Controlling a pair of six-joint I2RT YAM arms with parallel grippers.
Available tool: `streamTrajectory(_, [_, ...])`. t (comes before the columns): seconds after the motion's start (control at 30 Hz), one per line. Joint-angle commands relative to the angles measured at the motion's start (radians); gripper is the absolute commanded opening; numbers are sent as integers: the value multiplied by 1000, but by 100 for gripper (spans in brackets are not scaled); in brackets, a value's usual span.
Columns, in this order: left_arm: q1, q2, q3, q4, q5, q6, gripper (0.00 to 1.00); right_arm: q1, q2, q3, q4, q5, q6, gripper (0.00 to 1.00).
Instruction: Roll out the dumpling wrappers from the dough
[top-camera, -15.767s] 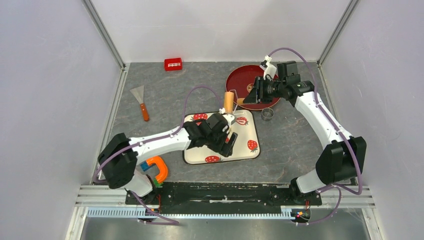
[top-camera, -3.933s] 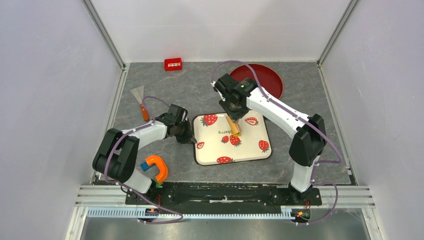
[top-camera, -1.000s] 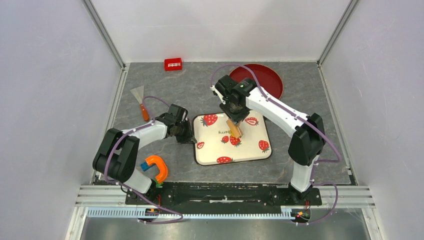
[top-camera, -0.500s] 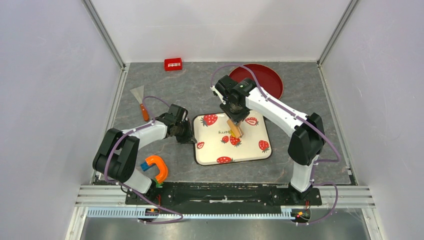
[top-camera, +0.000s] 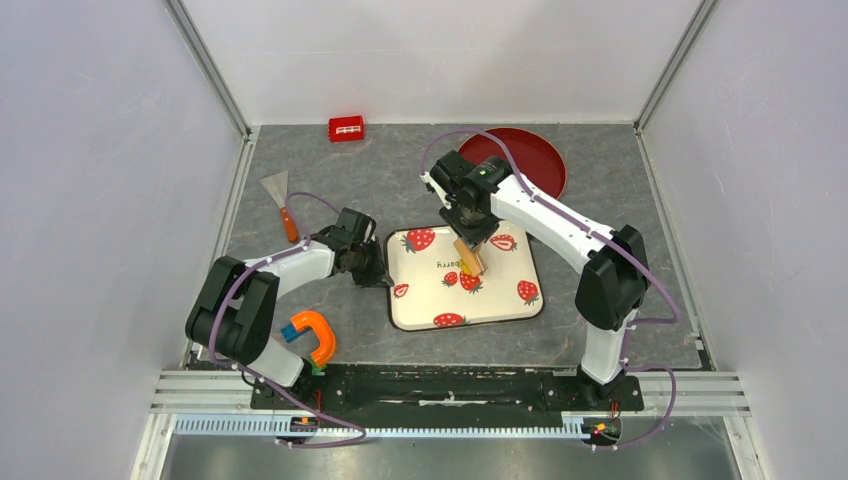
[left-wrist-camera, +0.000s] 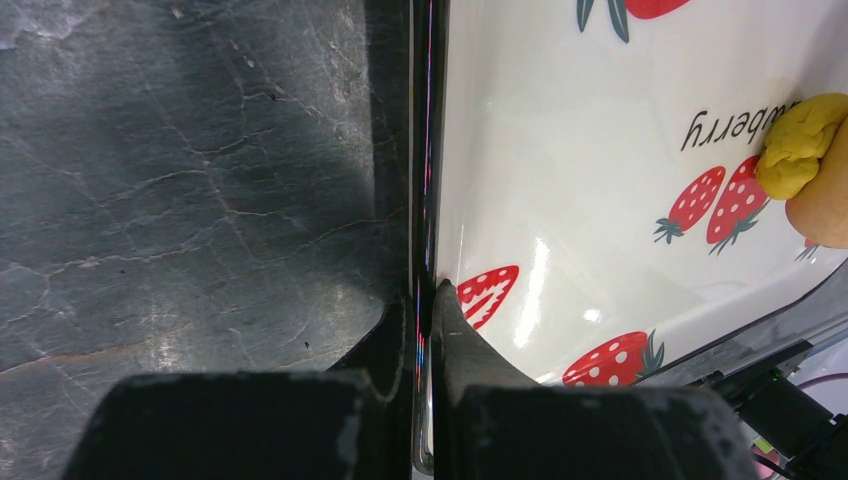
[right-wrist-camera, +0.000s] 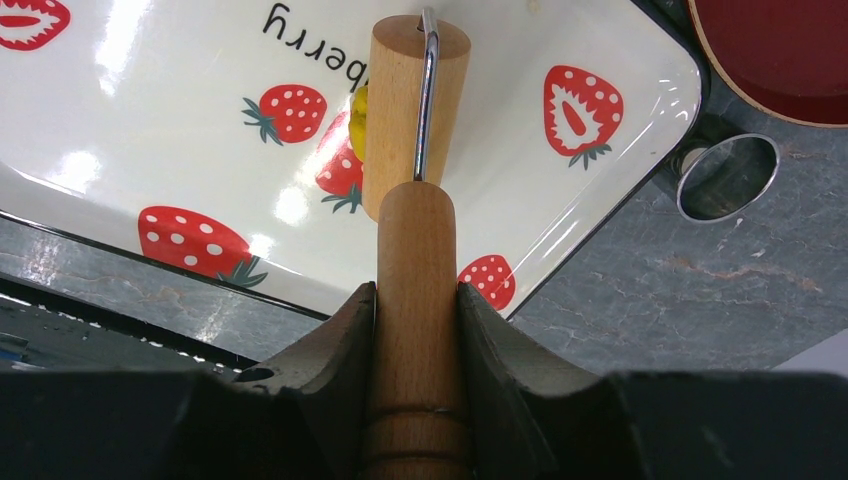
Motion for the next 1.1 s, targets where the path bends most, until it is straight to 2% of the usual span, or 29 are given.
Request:
streamTrajectory(0.0, [-24, 73, -34, -50, -87, 11, 2, -1, 103, -70, 31, -89, -3, 0])
streamTrajectory(0.33, [-24, 84, -25, -54, -84, 15, 2, 1, 131, -118, 67, -198, -18, 0])
streamTrajectory(1.07, [-24, 89, -16, -64, -90, 19, 2, 2, 160, -343, 144, -158, -54, 0])
